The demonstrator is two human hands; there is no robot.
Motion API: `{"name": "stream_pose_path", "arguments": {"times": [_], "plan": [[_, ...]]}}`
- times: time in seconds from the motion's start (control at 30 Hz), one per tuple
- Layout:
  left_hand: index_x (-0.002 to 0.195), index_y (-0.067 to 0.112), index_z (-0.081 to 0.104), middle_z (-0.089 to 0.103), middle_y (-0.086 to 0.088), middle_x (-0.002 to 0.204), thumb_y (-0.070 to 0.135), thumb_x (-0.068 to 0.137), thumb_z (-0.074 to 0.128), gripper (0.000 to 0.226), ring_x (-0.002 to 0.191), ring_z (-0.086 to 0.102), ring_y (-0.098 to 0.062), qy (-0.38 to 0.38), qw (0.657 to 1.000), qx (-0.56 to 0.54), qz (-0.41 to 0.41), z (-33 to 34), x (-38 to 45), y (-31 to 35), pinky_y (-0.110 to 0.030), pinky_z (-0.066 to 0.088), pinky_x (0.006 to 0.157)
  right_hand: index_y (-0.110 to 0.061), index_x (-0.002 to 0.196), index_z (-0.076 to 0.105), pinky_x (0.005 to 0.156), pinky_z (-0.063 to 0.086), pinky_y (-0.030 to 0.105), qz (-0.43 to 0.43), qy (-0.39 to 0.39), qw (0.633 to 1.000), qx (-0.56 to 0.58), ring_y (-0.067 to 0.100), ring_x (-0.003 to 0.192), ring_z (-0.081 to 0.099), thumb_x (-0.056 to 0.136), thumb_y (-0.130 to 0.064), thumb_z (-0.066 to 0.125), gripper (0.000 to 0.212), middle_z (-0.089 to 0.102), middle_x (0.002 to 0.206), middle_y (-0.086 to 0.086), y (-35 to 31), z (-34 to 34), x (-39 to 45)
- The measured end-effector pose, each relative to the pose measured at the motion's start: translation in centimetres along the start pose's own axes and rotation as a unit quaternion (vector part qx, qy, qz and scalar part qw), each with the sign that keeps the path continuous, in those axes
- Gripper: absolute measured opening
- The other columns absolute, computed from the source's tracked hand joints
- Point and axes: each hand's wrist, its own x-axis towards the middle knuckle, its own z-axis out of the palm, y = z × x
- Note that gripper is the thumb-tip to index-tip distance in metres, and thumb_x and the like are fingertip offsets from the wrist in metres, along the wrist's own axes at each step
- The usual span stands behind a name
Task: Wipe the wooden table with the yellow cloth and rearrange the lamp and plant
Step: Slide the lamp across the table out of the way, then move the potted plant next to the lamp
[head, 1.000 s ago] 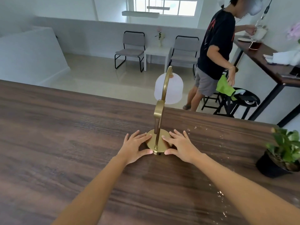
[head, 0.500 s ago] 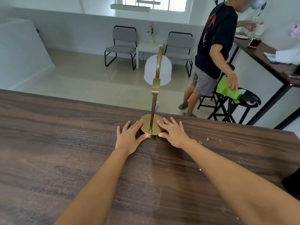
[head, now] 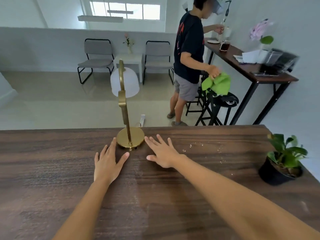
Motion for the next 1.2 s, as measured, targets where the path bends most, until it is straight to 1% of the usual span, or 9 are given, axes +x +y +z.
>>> {"name": "stream_pose_path", "arguments": {"times": [0.13, 0.27, 0.37, 0.5, 0.63, 0.8, 0.9, 1.03, 1.2], "plan": [[0.148, 0.017, 0.016, 0.036, -0.013, 0.150, 0.077, 0.079, 0.034, 0.093, 0.141, 0.028, -0.031, 0.035, 0.995, -0.095, -0.017, -0.2, -3.4, 2.4, -0.061, 0.021, 0.111, -0.023, 0.156, 0.000, 0.121, -0.001, 0.046, -0.008, 0.080, 0.990, 0.118, 0.018, 0.150, -0.007, 0.101, -0.040, 0.042, 0.071, 0.006, 0.165, -0.001, 3.4, 1.2, -9.0], [0.143, 0.019, 0.029, 0.039, -0.008, 0.149, 0.056, 0.088, 0.047, 0.069, 0.141, 0.028, -0.028, 0.044, 0.981, -0.181, 0.049, 1.1, -8.8, 10.4, -0.059, 0.019, 0.113, -0.022, 0.151, 0.032, 0.118, 0.018, 0.024, -0.005, 0.195, 0.954, 0.228, 0.005, 0.145, 0.023, 0.099, -0.038, 0.050, 0.058, 0.038, 0.154, -0.005, 8.2, 3.1, -19.9], [0.142, 0.023, 0.037, 0.037, 0.009, 0.146, 0.042, 0.087, 0.055, 0.060, 0.142, 0.025, -0.013, -0.010, 0.957, -0.272, 0.104, 3.4, -13.0, 18.1, -0.052, 0.019, 0.116, -0.033, 0.124, 0.061, 0.088, 0.047, 0.015, 0.088, 0.377, 0.881, 0.271, -0.001, 0.105, 0.062, 0.095, -0.030, 0.059, 0.029, 0.071, 0.111, -0.011, 12.4, 4.3, -27.6], [0.137, 0.021, 0.046, 0.048, 0.010, 0.140, 0.037, 0.088, 0.059, 0.053, 0.132, 0.040, -0.004, -0.087, 0.919, -0.365, 0.125, 7.4, -16.4, 27.6, -0.037, 0.036, 0.111, -0.025, 0.105, 0.066, 0.072, 0.042, 0.011, 0.232, 0.527, 0.755, 0.315, -0.001, 0.088, 0.062, 0.095, -0.023, 0.059, 0.012, 0.068, 0.092, -0.017, 17.6, 4.2, -33.5], [0.138, 0.020, 0.044, 0.050, 0.007, 0.139, 0.034, 0.090, 0.058, 0.051, 0.127, 0.045, -0.005, -0.173, 0.891, -0.409, 0.096, 11.0, -17.9, 35.4, -0.026, 0.039, 0.105, -0.026, 0.130, 0.051, 0.097, 0.041, 0.025, 0.273, 0.459, 0.745, 0.400, -0.002, 0.103, 0.056, 0.098, -0.035, 0.052, 0.033, 0.058, 0.115, -0.020, 22.3, 2.7, -34.4], [0.143, 0.017, 0.038, 0.044, 0.005, 0.145, 0.034, 0.091, 0.058, 0.059, 0.131, 0.042, -0.009, -0.222, 0.853, -0.472, 0.010, 13.1, -17.6, 40.5, -0.025, 0.034, 0.108, -0.030, 0.150, 0.031, 0.115, 0.034, 0.035, 0.183, 0.334, 0.733, 0.564, 0.006, 0.135, 0.038, 0.096, -0.047, 0.048, 0.059, 0.039, 0.148, -0.014, 25.6, 2.4, -33.4], [0.141, 0.021, 0.041, 0.049, 0.007, 0.141, 0.036, 0.091, 0.057, 0.055, 0.130, 0.044, -0.008, -0.220, 0.855, -0.470, 0.017, 13.2, -17.8, 41.1, -0.032, 0.035, 0.111, -0.032, 0.146, 0.039, 0.115, 0.034, 0.038, 0.166, 0.320, 0.748, 0.557, 0.008, 0.135, 0.042, 0.097, -0.048, 0.045, 0.052, 0.047, 0.147, -0.011, 25.8, 2.7, -32.9], [0.139, 0.022, 0.045, 0.054, 0.011, 0.133, 0.029, 0.093, 0.056, 0.048, 0.120, 0.049, -0.003, -0.194, 0.846, -0.496, -0.004, 12.0, -17.9, 40.8, -0.022, 0.037, 0.102, -0.043, 0.133, 0.052, 0.113, 0.038, 0.043, 0.171, 0.339, 0.757, 0.531, 0.006, 0.128, 0.050, 0.095, -0.051, 0.048, 0.039, 0.058, 0.135, -0.017, 25.0, 2.7, -31.4], [0.138, 0.023, 0.045, 0.056, 0.012, 0.131, 0.032, 0.092, 0.056, 0.048, 0.114, 0.052, 0.001, -0.147, 0.845, -0.514, -0.012, 8.5, -16.5, 36.8, -0.020, 0.039, 0.100, -0.037, 0.135, 0.053, 0.110, 0.042, 0.044, 0.134, 0.341, 0.765, 0.530, 0.006, 0.124, 0.054, 0.087, -0.060, 0.055, 0.054, 0.061, 0.132, -0.015, 21.2, 1.4, -27.7]]}}
